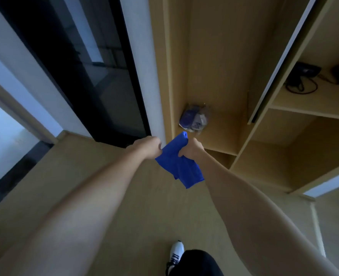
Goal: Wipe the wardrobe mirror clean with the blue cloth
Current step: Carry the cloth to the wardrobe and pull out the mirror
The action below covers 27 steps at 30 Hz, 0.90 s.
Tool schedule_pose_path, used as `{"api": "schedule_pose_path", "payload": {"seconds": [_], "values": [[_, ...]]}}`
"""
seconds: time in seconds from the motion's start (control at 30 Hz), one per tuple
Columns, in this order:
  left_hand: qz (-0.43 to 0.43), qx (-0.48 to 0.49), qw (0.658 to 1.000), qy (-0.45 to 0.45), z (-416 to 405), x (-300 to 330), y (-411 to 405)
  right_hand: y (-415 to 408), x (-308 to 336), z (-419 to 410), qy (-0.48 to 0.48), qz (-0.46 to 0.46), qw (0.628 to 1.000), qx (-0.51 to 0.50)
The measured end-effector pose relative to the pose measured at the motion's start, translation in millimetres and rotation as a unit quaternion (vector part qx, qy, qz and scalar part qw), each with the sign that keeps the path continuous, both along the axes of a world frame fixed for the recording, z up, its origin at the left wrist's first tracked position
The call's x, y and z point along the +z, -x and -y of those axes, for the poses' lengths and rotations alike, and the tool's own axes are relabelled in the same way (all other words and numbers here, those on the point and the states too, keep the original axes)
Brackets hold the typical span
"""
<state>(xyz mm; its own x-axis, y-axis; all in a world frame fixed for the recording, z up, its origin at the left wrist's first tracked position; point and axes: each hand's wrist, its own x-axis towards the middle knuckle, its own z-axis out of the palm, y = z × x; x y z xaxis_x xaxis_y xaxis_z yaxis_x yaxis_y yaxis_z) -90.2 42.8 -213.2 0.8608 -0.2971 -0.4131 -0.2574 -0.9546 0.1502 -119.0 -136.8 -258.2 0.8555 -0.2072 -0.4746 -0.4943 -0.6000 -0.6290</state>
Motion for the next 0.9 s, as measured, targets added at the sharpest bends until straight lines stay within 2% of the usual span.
{"api": "schedule_pose_path", "payload": {"seconds": [0.27, 0.53, 0.7, 0.9], "values": [[0.006, -0.080, 0.997, -0.014, 18.5, 12.2, -76.8, -44.4, -9.4, 24.9, -0.023, 0.004, 0.996, -0.083], [-0.004, -0.178, 0.984, -0.013, 82.0, 6.5, -150.4, -74.2, -8.2, 62.4, -0.007, -0.011, 0.983, -0.183], [-0.019, -0.272, 0.962, 0.012, 138.2, 11.2, -196.5, -88.6, 14.1, 95.7, 0.008, -0.023, 0.957, -0.289], [0.035, -0.387, 0.919, 0.062, 221.9, 42.8, -227.4, -92.2, 46.4, 145.7, 0.038, 0.015, 0.916, -0.400]]}}
